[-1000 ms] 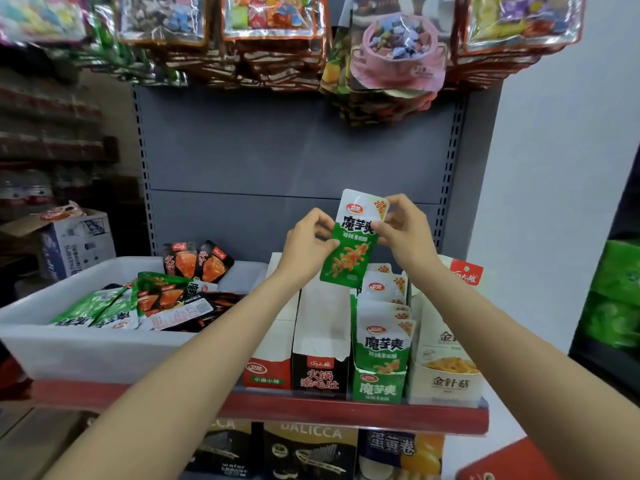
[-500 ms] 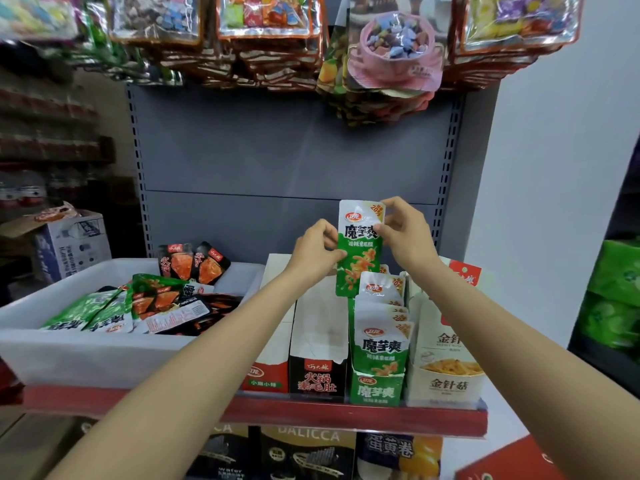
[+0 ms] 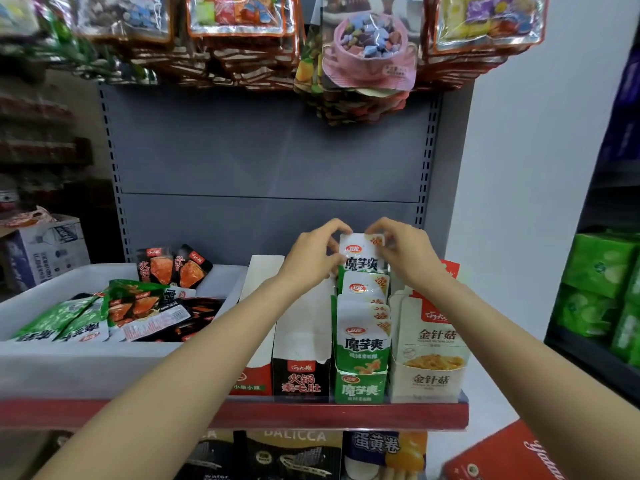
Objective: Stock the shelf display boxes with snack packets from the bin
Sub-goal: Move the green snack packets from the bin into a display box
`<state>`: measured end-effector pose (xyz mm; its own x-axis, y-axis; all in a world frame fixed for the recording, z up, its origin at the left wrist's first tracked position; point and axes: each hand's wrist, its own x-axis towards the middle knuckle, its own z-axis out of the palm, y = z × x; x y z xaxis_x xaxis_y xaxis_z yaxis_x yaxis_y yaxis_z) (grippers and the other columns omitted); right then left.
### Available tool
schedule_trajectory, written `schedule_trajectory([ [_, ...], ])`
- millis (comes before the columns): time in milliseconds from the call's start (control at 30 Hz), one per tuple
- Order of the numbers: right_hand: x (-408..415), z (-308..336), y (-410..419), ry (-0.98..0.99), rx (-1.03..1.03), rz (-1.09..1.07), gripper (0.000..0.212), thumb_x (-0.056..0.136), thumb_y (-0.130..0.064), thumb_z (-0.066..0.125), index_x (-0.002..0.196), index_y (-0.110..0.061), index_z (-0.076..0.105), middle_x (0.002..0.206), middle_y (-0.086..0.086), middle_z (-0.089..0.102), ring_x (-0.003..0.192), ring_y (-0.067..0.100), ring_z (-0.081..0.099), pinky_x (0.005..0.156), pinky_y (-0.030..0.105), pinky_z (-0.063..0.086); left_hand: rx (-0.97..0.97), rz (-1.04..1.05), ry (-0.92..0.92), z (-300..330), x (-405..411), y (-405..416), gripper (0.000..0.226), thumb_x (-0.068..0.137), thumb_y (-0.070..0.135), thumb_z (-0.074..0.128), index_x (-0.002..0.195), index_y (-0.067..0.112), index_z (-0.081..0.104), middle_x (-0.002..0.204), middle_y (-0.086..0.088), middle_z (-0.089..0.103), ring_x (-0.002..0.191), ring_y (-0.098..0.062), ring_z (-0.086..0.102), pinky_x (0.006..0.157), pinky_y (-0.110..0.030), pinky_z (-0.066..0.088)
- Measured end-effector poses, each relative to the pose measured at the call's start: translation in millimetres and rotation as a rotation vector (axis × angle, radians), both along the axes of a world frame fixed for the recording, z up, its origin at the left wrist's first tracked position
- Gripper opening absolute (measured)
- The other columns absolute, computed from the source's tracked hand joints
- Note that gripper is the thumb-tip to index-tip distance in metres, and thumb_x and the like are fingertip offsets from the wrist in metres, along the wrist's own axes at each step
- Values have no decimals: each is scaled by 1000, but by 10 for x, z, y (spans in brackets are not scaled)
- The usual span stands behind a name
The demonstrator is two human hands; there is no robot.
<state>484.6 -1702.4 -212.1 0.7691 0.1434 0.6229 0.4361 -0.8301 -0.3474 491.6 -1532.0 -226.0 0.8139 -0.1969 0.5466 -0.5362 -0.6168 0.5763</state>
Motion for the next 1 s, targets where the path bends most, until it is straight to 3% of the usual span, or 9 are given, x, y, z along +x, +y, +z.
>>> schedule_trajectory([
  [200, -3, -32, 26, 59, -164, -19, 20, 90, -2, 51, 94, -12, 68, 88, 2, 63, 82, 21, 60, 70, 28, 48, 153, 7, 1, -98, -5, 26, 22, 86, 11, 64, 95, 30, 56, 94, 2, 59, 82, -15, 59, 80, -43, 54],
  [300, -27, -5, 83, 67, -152, -11, 20, 89, -3, 51, 96, -11, 68, 91, 3, 64, 82, 19, 59, 71, 26, 46, 126, 23, -20, -82, -16, 88, 16, 87, 13, 62, 99, 23, 61, 100, -1, 61, 87, -13, 57, 83, -31, 50],
  [433, -107, 21, 322, -50, -139, 6, 25, 91, -8, 49, 110, -12, 65, 106, 5, 62, 100, 22, 56, 80, 31, 45, 17, 66, -77, -50, -133, 290, 16, 88, 17, 61, 104, 20, 62, 100, 2, 64, 85, -10, 59, 75, -18, 43],
  [667, -121, -129, 1356, 50, -139, 253, 24, 89, -14, 51, 111, -14, 62, 107, 3, 61, 98, 21, 57, 83, 35, 48, 33, 245, -50, -257, -393, 1212, 14, 88, 15, 59, 101, 18, 64, 90, 6, 67, 84, -10, 61, 77, -25, 49],
  [800, 13, -312, 2052, 174, -122, 357, 31, 87, -10, 52, 117, -9, 59, 115, 11, 61, 106, 28, 56, 89, 37, 47, 55, 443, 35, -415, -419, 1999, 16, 85, 9, 59, 92, 23, 60, 81, 7, 64, 81, -16, 62, 73, -27, 45],
  [900, 168, -447, 2525, 261, -165, 370, 35, 89, -15, 56, 123, -6, 52, 121, 16, 56, 112, 32, 53, 89, 34, 42, 45, 569, 144, -495, -363, 2551, 16, 87, 8, 56, 101, 15, 61, 86, -2, 64, 90, -25, 62, 73, -28, 42],
  [1000, 384, -545, 2934, 359, -147, 399, 45, 89, -16, 59, 130, -4, 44, 128, 18, 51, 119, 33, 48, 94, 34, 37, 83, 632, 227, -535, -187, 2959, 31, 90, 9, 57, 121, 7, 54, 113, -11, 63, 106, -27, 58, 88, -31, 44],
])
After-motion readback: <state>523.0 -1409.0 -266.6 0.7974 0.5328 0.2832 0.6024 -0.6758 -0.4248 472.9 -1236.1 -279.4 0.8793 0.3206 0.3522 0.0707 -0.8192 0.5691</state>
